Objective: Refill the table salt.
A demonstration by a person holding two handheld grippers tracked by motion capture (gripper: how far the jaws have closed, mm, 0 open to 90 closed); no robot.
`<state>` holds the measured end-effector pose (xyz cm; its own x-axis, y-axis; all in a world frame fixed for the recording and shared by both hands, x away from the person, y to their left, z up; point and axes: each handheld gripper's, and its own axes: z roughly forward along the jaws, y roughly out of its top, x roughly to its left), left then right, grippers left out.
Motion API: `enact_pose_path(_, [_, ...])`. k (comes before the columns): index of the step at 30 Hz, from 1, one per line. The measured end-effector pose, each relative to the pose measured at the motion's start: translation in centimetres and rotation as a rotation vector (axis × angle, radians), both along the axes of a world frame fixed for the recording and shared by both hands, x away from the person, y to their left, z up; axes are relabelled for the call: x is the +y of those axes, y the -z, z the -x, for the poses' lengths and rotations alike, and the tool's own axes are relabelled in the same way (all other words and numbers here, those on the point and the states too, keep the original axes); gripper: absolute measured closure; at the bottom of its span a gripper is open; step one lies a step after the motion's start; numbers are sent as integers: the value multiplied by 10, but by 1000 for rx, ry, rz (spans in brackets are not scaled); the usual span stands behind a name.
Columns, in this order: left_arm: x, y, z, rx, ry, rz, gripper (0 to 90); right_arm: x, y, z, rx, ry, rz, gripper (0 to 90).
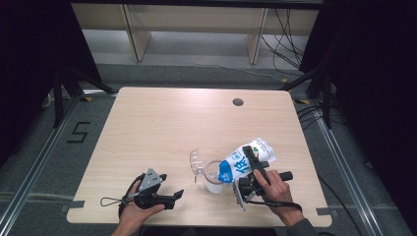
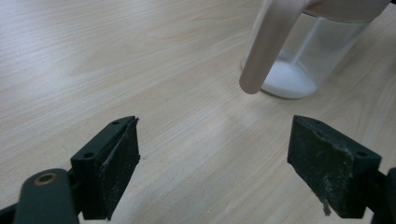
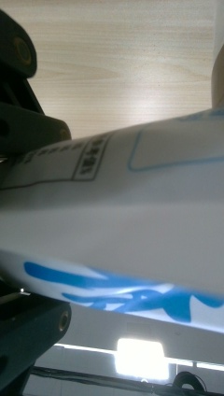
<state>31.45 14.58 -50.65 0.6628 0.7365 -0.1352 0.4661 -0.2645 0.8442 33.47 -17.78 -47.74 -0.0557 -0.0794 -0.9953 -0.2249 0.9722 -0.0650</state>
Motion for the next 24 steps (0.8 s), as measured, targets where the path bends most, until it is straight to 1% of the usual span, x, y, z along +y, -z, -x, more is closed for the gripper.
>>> enact_pose_path(3, [0,0,0,1,-2,3,162,0,0,0,-1,-1,-2,569])
enact_pose_path(4, [0,0,0,1,-5,1,162,0,1,-1,-6,-14,-12,569])
enact_pose_path(7, [0,0,1,3,-8,4,162,0,0,0,1,1,-2,569])
enact_pose_path(9, [0,0,1,3,-8,5,162,0,0,0,0,0,-1,570])
enact_pose_path(10, [0,0,0,4,-5,7,162,-1,3,1,18,21,-47,570])
enact_pose_path(12, [0,0,0,3,-8,5,162,-1,3,1,17,19,-43,570])
enact_pose_path(13, [0,0,1,3,-8,4,162,-1,2,1,13,8,-28,570])
enact_pose_path(15, [0,0,0,4,-8,4,162,-1,3,1,13,10,-27,570])
enact_pose_path(16, [0,0,0,3,-8,4,162,0,-1,0,-2,-7,18,570])
enact_pose_path(17, [0,0,1,3,-8,5,162,-1,3,1,16,11,-35,571])
enact_pose_path(19, [0,0,1,3,-8,5,162,0,3,1,10,8,-30,573])
enact_pose_path(20, [0,0,0,3,-4,7,162,0,1,0,4,-3,2,574])
enact_pose_path(24, [0,0,0,3,-4,7,162,0,1,1,6,1,-6,575])
